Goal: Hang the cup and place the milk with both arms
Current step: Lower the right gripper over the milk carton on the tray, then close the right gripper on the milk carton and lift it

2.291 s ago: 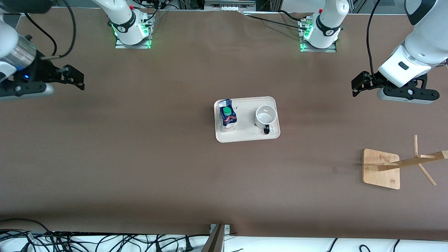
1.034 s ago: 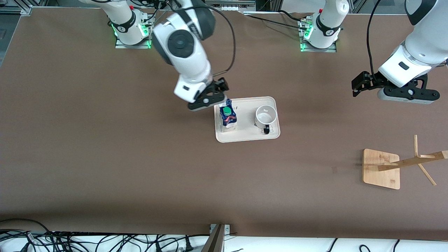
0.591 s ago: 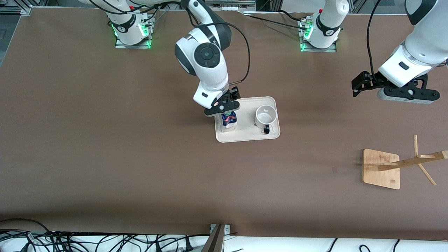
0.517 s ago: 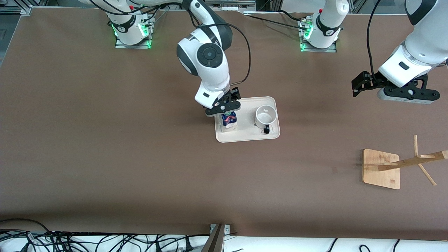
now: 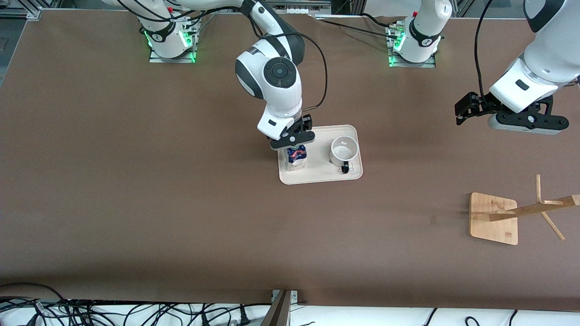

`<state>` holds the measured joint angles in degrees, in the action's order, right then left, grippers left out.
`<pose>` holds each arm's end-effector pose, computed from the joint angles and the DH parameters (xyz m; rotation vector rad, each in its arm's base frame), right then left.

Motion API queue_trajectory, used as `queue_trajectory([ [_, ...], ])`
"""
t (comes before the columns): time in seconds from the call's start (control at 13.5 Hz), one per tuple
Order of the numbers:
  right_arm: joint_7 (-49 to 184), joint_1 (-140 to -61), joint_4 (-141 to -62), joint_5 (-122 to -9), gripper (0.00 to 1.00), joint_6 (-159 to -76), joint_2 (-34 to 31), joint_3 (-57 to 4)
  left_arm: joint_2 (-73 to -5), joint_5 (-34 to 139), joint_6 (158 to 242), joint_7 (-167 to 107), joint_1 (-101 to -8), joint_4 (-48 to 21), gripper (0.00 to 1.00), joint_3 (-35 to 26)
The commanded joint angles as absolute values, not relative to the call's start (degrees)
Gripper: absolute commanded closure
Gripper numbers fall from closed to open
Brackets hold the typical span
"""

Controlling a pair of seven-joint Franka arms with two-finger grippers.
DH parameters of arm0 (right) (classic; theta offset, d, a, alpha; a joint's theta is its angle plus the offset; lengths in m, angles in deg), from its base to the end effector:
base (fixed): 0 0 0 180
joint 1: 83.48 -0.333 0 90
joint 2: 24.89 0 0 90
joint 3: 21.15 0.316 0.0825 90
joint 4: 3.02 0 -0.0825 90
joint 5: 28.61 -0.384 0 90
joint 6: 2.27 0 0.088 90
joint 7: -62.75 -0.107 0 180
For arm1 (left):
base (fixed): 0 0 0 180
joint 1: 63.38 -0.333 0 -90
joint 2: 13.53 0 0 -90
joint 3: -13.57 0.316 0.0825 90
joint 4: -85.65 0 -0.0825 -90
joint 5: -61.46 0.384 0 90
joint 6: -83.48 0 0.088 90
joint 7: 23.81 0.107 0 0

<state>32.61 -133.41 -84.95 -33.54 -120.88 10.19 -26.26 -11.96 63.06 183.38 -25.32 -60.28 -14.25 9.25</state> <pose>0.4988 0.5189 0.3401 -3.0819 -0.3608 -0.0139 0.5522 -0.0699 0.5726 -3.1093 0.1674 -0.0460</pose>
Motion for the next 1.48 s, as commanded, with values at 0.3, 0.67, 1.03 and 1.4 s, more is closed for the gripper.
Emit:
queue_trajectory([
  [0.3,31.5,-134.5,-83.5,-32.7,0.43,-120.7,10.9,-27.0,-12.8,64.3,181.9,-24.6,-60.2,-12.3,0.00,9.2],
  [0.67,32.1,-134.4,-83.4,-33.0,0.47,-119.3,9.3,-27.1,-12.9,64.3,181.9,-24.6,-60.2,-12.3,0.00,9.2],
  [1.03,33.4,-130.1,-83.4,-34.3,0.47,-113.6,2.6,-27.7,-12.9,64.3,181.9,-24.7,-60.2,-12.3,0.00,9.2],
  [1.4,45.2,-118.1,-87.8,-35.8,0.47,-108.7,-1.2,-29.5,-12.8,64.3,181.9,-24.7,-60.2,-12.3,0.00,9.2],
])
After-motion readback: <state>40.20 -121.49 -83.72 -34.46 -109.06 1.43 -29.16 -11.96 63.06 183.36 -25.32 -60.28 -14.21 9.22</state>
